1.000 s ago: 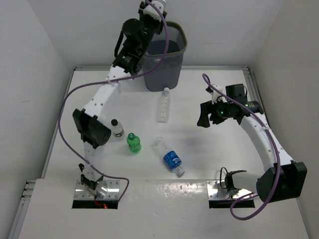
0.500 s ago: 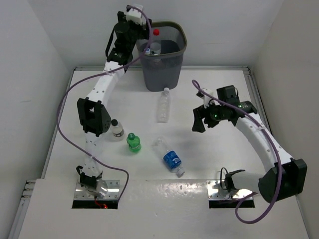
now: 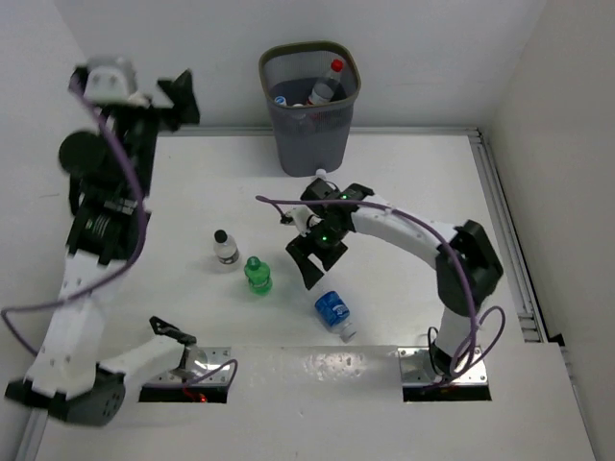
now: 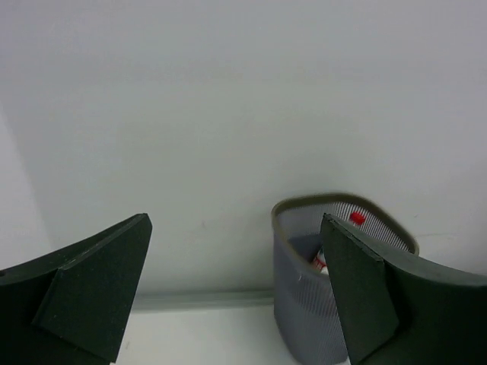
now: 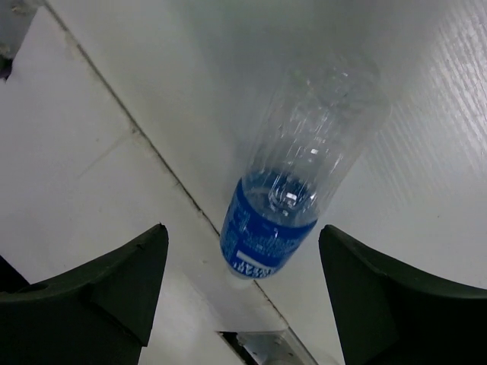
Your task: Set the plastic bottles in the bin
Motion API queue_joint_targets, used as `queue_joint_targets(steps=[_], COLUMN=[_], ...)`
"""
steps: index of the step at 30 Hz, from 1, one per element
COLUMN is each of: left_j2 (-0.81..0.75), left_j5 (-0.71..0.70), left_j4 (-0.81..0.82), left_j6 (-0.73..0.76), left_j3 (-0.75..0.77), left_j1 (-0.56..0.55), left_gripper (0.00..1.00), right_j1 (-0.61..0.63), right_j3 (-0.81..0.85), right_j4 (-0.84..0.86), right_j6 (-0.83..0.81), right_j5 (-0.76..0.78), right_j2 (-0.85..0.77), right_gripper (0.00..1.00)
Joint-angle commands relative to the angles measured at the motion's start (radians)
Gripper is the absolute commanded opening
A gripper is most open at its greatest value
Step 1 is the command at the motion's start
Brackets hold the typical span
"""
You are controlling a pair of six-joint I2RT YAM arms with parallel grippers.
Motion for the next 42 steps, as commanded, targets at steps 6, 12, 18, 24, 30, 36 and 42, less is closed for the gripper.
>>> queue_joint_targets(steps=[6,12,18,24,30,36,42], left_j2=[-0.287,-0.287,-0.287,-0.297,-0.297,-0.287,-0.274], left_j5=[-0.072,-0.074,-0.063,-0.063,-0.043,0.010,0.182], left_j4=[-0.260,-0.320,-0.320,-0.320,-0.320,-0.268,-0.205], left_j6=[-0.036,-0.015,-0.035,-0.035,-0.035,-0.073,-0.073], left_j3=[-0.301,-0.258,-0.267,-0.286,-0.286,-0.296,-0.283], left_j1=[0.097,0.106,0.106,0.116,0.116,0.116,0.116], left_gripper=[1.00,1.00,1.00,1.00,1.00,1.00,1.00], right_j1=[0.066,0.076,0.070,0.073,0.049,-0.003,-0.164], right_j3=[0.121,0.150,0.218,0.252,0.250,0.485,0.818], right_j4=[-0.041,-0.011,-0.035,-0.080,-0.110,-0.221,0.161], right_j6=[0.143,0.171,0.140,0.097,0.061,-0.010,0.129], right_j5=[0.094,0.152,0.238,0.292,0.297,0.167,0.041], right_j2=[0.216,0.301,0.406,0.452,0.406,0.251,0.065], right_gripper=[0.82,0.82,0.82,0.77,0.33,0.00,0.00])
